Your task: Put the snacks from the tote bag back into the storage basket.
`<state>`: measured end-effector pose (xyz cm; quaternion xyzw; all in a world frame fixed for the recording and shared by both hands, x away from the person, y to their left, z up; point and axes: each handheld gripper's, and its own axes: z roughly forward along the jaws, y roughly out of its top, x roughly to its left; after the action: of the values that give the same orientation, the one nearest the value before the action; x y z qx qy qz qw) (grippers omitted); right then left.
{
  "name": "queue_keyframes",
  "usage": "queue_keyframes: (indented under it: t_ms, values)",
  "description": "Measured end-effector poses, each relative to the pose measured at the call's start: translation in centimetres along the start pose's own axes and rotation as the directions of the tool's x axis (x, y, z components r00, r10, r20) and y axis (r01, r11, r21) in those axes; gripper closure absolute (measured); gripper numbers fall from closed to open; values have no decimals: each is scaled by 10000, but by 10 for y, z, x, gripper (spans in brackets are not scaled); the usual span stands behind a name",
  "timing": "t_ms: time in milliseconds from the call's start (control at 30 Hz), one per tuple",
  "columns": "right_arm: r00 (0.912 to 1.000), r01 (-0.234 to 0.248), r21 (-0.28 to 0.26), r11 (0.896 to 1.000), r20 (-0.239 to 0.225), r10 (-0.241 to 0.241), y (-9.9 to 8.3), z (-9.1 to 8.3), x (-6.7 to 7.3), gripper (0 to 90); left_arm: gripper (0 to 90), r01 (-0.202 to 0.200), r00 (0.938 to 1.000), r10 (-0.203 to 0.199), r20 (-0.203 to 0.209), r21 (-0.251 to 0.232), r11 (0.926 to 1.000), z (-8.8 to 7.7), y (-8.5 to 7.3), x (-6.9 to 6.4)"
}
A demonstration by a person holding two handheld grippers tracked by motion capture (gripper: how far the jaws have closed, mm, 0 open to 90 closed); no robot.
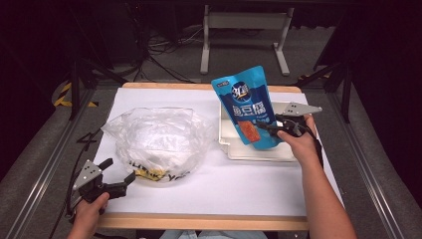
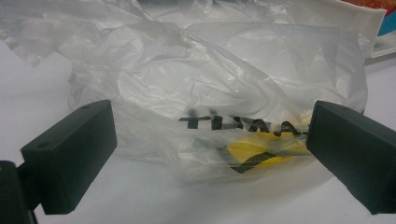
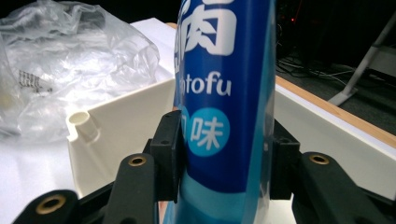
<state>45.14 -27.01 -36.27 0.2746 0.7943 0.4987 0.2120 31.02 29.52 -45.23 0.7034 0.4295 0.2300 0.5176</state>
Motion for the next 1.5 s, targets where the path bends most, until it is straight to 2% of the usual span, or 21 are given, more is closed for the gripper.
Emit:
queue_keyframes:
  t_ms: [233,433,500,567,600,700,867,933,967,1067,1167,1267,1300,1500]
  values:
    - [9999,112,214,9997,-113,-110,-8,-10,-5,562,24,-14,10000,14,-35,8,10000,1,0,0]
    - [9973,623,626,9961,-435,-596,-11,-18,-14,539,25,-17,10000,17,-47,9,10000,1,0,-1]
    - [9972,637,727,9953,-432,-607,-11,-20,-16,533,24,-26,10000,26,-38,23,10000,1,0,-1]
    - [9950,950,1045,9900,-397,-913,-14,-23,-21,514,25,-27,10000,27,-32,20,10000,1,0,-1]
    - [9951,946,1131,9891,-392,-907,-15,-24,-23,513,24,-25,10000,25,-30,15,10000,1,0,-1]
    - [9928,1171,1189,9860,-396,-1131,-20,-25,-26,509,24,-38,10000,39,-33,73,10000,0,0,-1]
    - [9947,1024,1408,9847,-271,-996,-26,-26,-31,506,25,-43,10000,43,-11,26,10000,1,0,-2]
    - [9945,1046,1755,9789,-157,-1035,-28,-25,-32,510,24,-42,10000,42,-9,53,10000,1,0,-2]
    - [9925,1215,1964,9730,-127,-1214,-28,-22,-30,516,24,-58,10000,58,0,61,10000,2,0,-2]
    - [9901,1373,2242,9648,-35,-1401,-22,-18,-28,511,24,-74,10000,74,16,56,10000,2,1,-2]
    - [9909,1323,2427,9610,-98,-1339,-19,-17,-31,494,25,-58,10000,58,21,16,10000,2,1,-2]
    - [9911,1303,2470,9602,-59,-1330,-18,-17,-33,449,24,-21,10000,21,29,23,10000,2,1,-2]
    - [9905,1319,2463,9602,50,-1374,-18,-17,-33,407,24,-40,10000,40,29,46,10000,2,1,-1]
    - [9959,652,2051,9766,481,-766,-13,-24,-32,255,25,-2,10000,2,1,7,10000,1,0,-1]
